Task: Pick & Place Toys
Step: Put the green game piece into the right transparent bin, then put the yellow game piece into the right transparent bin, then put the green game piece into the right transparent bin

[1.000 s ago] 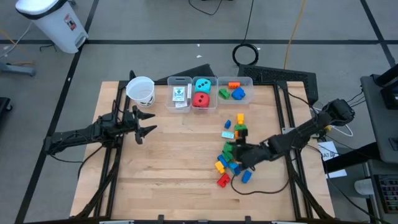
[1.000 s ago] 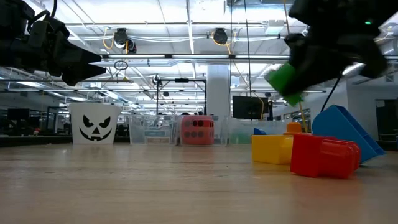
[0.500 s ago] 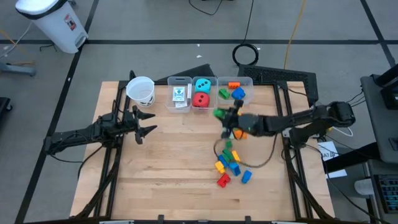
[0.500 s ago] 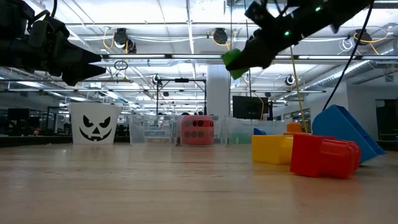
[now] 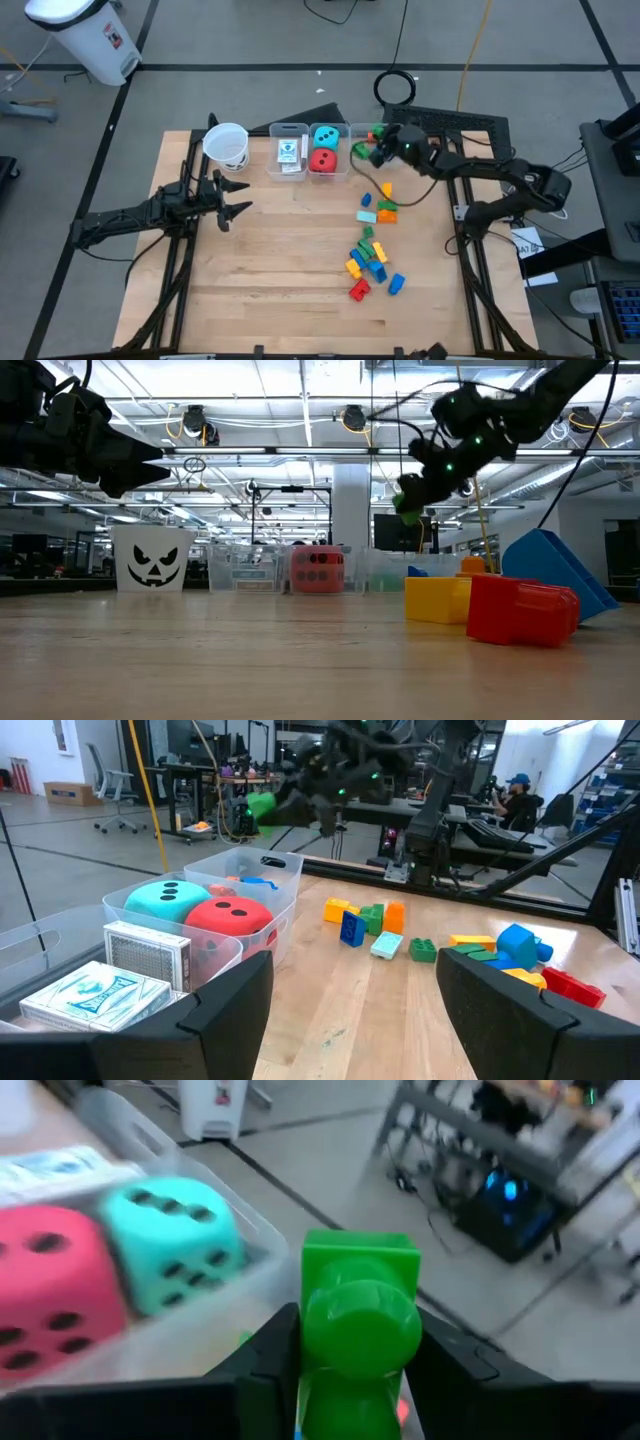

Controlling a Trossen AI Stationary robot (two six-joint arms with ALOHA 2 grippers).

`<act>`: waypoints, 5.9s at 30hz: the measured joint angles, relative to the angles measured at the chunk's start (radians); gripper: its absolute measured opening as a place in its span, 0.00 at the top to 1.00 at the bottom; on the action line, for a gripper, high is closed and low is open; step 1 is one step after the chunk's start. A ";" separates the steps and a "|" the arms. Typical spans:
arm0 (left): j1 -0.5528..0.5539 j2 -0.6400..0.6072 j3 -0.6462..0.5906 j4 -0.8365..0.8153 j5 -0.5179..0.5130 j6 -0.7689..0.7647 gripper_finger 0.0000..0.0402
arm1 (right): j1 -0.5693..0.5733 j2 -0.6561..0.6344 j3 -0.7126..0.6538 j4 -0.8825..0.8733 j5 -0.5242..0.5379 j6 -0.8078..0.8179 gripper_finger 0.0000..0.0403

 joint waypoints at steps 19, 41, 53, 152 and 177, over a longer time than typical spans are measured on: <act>0.000 0.000 0.000 0.000 0.000 0.000 0.29 | -0.107 0.000 -0.198 0.058 -0.069 0.076 0.67; 0.000 0.000 0.000 0.000 0.000 0.000 0.29 | -0.092 -0.051 -0.218 0.095 -0.068 0.128 0.40; 0.000 0.000 0.000 0.000 0.000 0.000 0.28 | 0.134 -0.364 -0.210 -0.143 -0.168 0.106 0.26; 0.000 0.000 0.000 0.000 0.000 0.000 0.29 | -0.111 0.367 0.133 0.004 -0.216 0.153 0.56; 0.000 0.000 0.000 0.000 0.000 0.000 0.29 | 0.326 -0.282 0.133 -0.793 -0.286 0.133 0.32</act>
